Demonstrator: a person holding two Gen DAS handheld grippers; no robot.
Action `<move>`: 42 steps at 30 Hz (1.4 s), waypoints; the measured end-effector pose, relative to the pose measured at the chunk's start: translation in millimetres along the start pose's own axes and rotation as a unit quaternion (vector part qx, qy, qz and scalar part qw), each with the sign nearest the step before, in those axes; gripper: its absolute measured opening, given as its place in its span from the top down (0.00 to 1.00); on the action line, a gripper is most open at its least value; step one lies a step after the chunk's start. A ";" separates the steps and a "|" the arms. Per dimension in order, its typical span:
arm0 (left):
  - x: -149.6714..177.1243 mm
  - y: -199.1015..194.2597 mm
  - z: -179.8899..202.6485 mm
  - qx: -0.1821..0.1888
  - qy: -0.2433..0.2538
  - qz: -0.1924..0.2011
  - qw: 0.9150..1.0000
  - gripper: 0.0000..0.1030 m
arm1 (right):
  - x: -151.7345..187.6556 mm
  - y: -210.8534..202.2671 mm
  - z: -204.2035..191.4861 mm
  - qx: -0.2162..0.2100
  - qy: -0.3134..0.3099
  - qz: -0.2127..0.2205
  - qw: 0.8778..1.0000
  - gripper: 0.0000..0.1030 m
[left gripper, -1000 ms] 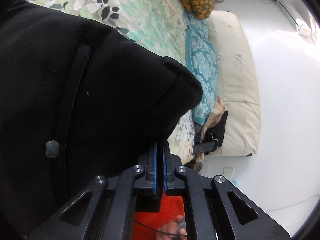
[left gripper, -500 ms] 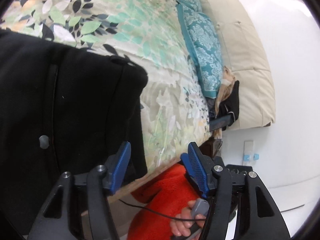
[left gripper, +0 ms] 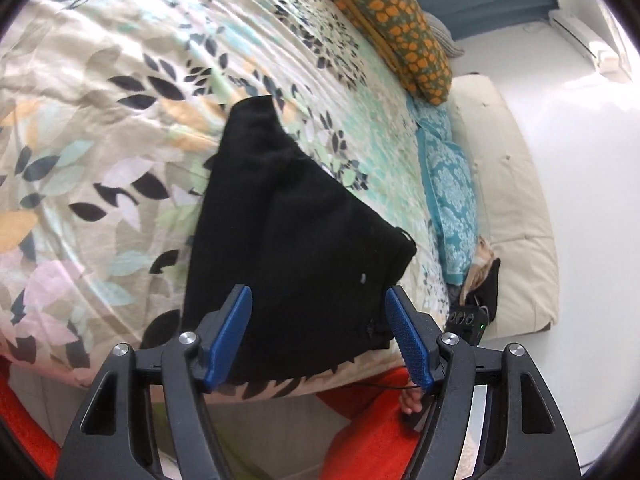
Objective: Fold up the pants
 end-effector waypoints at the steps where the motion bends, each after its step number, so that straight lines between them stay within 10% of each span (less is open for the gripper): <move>1: 1.6 1.4 -7.7 -0.001 -0.011 0.005 1.000 0.31 | -0.9 6.2 0.0 0.002 -0.001 -0.005 1.000 0.12; 10: 9.2 21.1 -4.4 -0.073 0.032 0.011 0.997 0.31 | -2.3 33.4 -16.0 0.031 -0.033 -0.020 0.999 0.27; 11: 11.4 18.3 3.9 -0.112 0.067 0.018 0.991 0.31 | -2.3 33.4 -16.0 0.031 -0.033 -0.020 0.999 0.30; 13: 18.0 24.0 18.9 -0.200 0.150 0.032 0.968 0.31 | -1.3 32.0 -16.1 0.014 -0.029 -0.027 0.999 0.68; 16: 27.9 35.6 22.0 -0.270 0.209 0.031 0.940 0.31 | 0.5 22.5 -18.4 0.014 -0.026 -0.017 0.999 0.77; 28: 34.6 26.4 24.2 -0.247 0.203 0.044 0.947 0.31 | 14.1 -47.8 -39.4 -0.067 0.028 0.083 0.994 0.81; 39: 45.7 45.6 22.8 -0.260 0.228 0.020 0.938 0.31 | 17.0 -27.1 31.4 0.023 0.111 0.043 0.993 0.81; 42: 47.8 47.6 25.7 -0.276 0.245 0.021 0.929 0.31 | 18.6 -23.0 37.8 0.052 0.119 0.034 0.991 0.60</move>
Point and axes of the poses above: each gripper's, at about its wrist camera, not at the fingertips, and y roughly the way its jaws point, z to its right, x to its underside, the point moved 2 cm from there along y, roughly the way its jaws point, and after that the axes turned 7 degrees about x, right-handed, at the moved point
